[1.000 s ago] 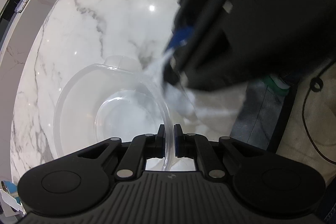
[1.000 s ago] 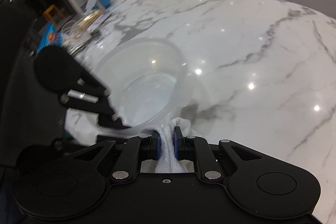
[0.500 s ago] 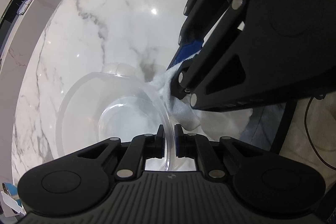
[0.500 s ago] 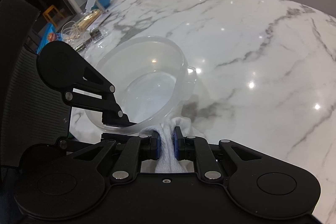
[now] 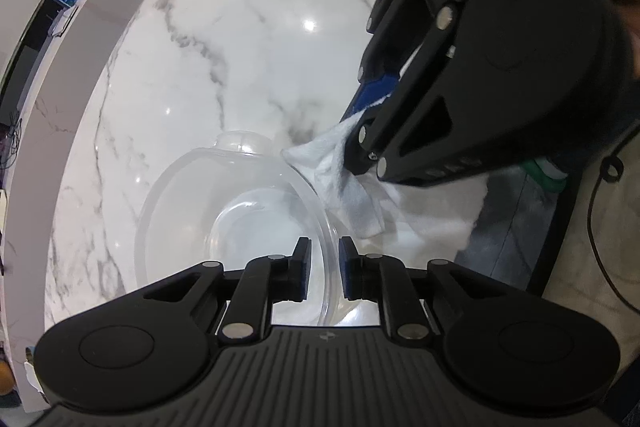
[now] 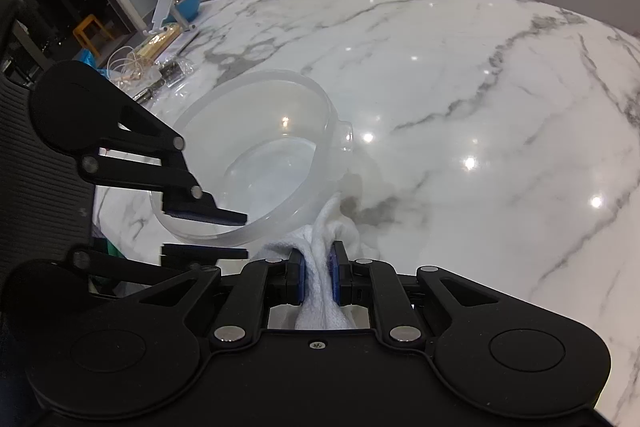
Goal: Clean bowl
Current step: 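Wipe the bowl's outer wall near the left gripper with the right gripper's towel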
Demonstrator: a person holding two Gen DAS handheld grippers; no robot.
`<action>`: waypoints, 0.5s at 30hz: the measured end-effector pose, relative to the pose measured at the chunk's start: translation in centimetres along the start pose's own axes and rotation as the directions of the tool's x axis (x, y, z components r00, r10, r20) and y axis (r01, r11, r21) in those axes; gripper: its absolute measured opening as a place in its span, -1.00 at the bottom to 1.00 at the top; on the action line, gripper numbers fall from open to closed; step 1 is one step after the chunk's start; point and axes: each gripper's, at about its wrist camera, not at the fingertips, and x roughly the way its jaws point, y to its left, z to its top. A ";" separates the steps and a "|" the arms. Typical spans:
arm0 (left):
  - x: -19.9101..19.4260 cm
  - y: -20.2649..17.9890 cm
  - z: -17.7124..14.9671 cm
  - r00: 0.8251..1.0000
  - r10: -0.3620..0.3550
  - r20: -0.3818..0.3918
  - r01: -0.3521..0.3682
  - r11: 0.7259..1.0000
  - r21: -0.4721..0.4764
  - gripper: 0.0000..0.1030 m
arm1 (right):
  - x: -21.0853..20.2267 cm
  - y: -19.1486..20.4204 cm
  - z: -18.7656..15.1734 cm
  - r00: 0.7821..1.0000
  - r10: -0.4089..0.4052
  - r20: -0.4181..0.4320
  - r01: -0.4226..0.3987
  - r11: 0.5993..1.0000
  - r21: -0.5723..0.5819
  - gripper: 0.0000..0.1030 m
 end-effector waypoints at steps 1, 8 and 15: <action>0.0 -0.2 -0.1 1.000 0.002 -0.004 -0.002 1.000 0.014 -0.72 | 0.5 0.2 0.3 1.000 0.000 0.001 0.000 1.000 -0.001 -0.78; -0.1 -1.0 -0.2 1.000 -0.002 -0.021 0.004 0.997 0.071 -0.72 | 1.7 0.9 0.9 1.000 -0.001 0.002 0.001 1.000 -0.008 -0.78; 0.5 -1.4 1.2 1.000 -0.015 -0.015 0.016 0.998 0.061 -0.72 | 1.5 0.8 0.8 1.000 -0.006 0.007 0.006 1.000 -0.006 -0.78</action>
